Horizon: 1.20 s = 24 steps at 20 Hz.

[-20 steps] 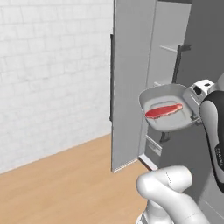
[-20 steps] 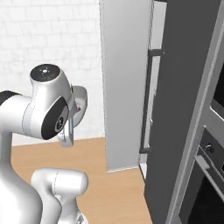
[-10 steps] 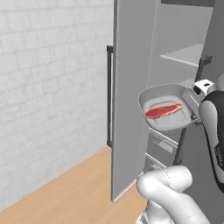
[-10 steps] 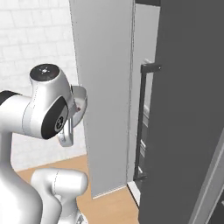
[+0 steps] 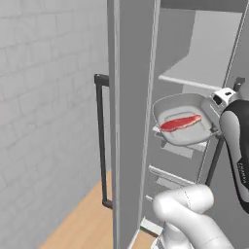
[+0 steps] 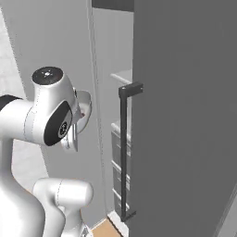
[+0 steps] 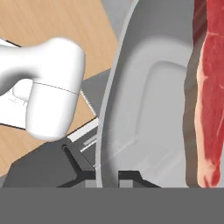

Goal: Take the meat container that has the steak and place it on the second highest rack of the freezer. Then take the vegetable container that has the onion and lemon and place it on the highest rack of the freezer.

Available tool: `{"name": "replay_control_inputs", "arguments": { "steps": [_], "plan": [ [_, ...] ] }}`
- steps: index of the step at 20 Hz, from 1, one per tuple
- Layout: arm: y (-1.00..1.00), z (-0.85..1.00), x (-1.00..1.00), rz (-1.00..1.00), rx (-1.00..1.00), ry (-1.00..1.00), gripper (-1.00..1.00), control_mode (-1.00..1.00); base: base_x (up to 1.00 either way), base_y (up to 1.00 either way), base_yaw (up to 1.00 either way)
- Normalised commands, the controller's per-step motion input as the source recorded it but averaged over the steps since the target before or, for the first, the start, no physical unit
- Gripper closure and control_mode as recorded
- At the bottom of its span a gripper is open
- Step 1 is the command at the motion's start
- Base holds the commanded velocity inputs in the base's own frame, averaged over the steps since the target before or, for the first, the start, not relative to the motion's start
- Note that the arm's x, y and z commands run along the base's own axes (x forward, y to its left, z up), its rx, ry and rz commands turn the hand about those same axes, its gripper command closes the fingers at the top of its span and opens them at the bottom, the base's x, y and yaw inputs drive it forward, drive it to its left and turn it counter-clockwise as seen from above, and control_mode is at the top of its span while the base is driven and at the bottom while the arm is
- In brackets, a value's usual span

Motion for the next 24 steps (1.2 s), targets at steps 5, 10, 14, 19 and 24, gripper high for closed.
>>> {"name": "replay_control_inputs", "arguments": {
  "steps": [5,10,14,19,24],
  "plan": [
    [0.00,0.00,0.00,0.00,0.00,0.00,1.00,1.00,0.55,0.08,-0.52],
    [0.00,0.00,0.00,0.00,0.00,0.00,1.00,1.00,0.21,0.25,-0.48],
    [0.00,0.00,0.00,0.00,0.00,0.00,1.00,1.00,0.19,0.56,-0.36],
    [0.00,0.00,0.00,0.00,0.00,0.00,1.00,1.00,0.30,0.71,-0.27],
    [0.00,0.00,0.00,0.00,0.00,0.00,1.00,1.00,0.25,0.44,-0.36]
  ]
}}
